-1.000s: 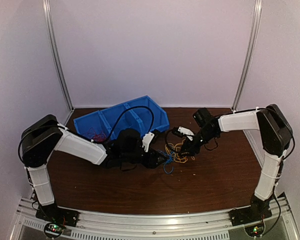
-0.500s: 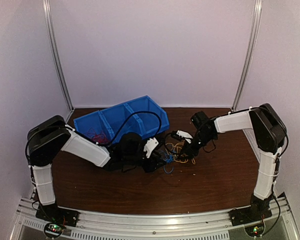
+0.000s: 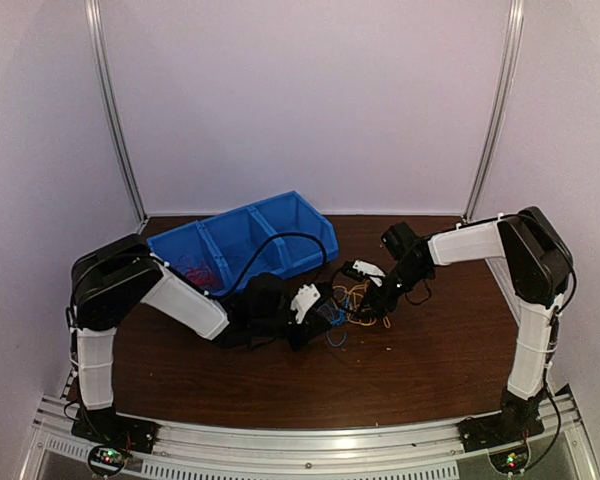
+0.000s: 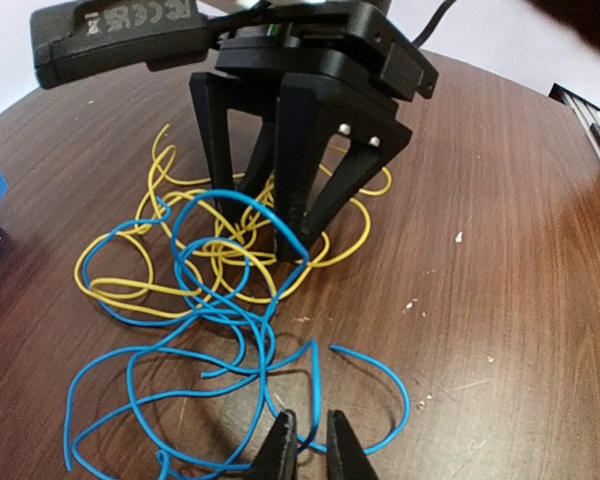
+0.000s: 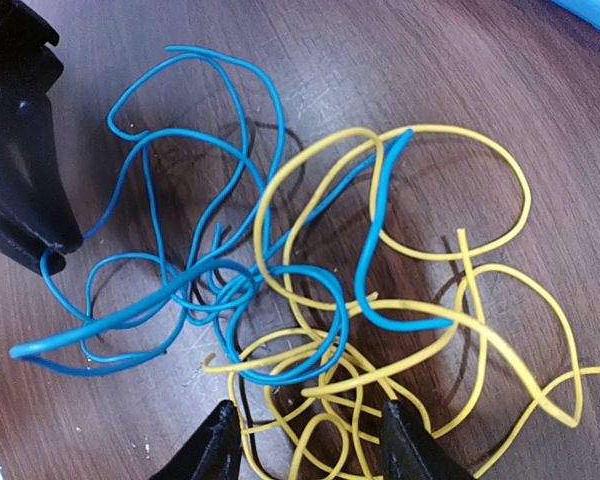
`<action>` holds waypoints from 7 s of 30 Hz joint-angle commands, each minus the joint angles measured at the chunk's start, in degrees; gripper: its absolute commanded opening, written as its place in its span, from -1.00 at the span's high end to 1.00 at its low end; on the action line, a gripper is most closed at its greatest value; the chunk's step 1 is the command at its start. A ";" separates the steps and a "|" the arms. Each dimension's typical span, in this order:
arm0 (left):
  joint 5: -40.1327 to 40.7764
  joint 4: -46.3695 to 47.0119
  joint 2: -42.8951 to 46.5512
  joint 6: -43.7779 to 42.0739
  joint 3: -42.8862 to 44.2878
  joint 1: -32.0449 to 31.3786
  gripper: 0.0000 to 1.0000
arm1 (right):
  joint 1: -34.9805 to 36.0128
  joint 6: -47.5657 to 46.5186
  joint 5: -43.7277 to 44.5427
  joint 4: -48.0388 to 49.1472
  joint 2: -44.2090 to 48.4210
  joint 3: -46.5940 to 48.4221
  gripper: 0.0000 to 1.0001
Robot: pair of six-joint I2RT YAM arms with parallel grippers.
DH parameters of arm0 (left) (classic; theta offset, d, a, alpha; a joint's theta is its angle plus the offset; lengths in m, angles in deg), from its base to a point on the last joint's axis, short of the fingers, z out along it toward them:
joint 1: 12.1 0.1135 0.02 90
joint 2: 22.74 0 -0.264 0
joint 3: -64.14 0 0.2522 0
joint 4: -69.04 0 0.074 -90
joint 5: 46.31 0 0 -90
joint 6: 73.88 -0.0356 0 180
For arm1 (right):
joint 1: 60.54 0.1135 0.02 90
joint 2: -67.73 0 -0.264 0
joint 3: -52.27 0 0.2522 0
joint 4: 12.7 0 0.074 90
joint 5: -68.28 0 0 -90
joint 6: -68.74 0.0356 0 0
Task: Untangle the cables
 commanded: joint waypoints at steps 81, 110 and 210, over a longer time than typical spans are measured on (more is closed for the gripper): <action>31.14 -12.21 43.43 7.42 -6.95 -0.10 1.00 | 2.71 -22.80 12.43 -36.33 14.76 8.67 -0.31; 8.45 -4.59 41.42 8.94 -9.34 -0.10 1.00 | 7.23 -8.95 62.88 6.40 14.84 -3.15 -0.43; 8.91 -17.76 15.07 7.22 61.45 -1.28 1.00 | 4.95 13.65 -16.83 31.99 19.97 -18.20 0.58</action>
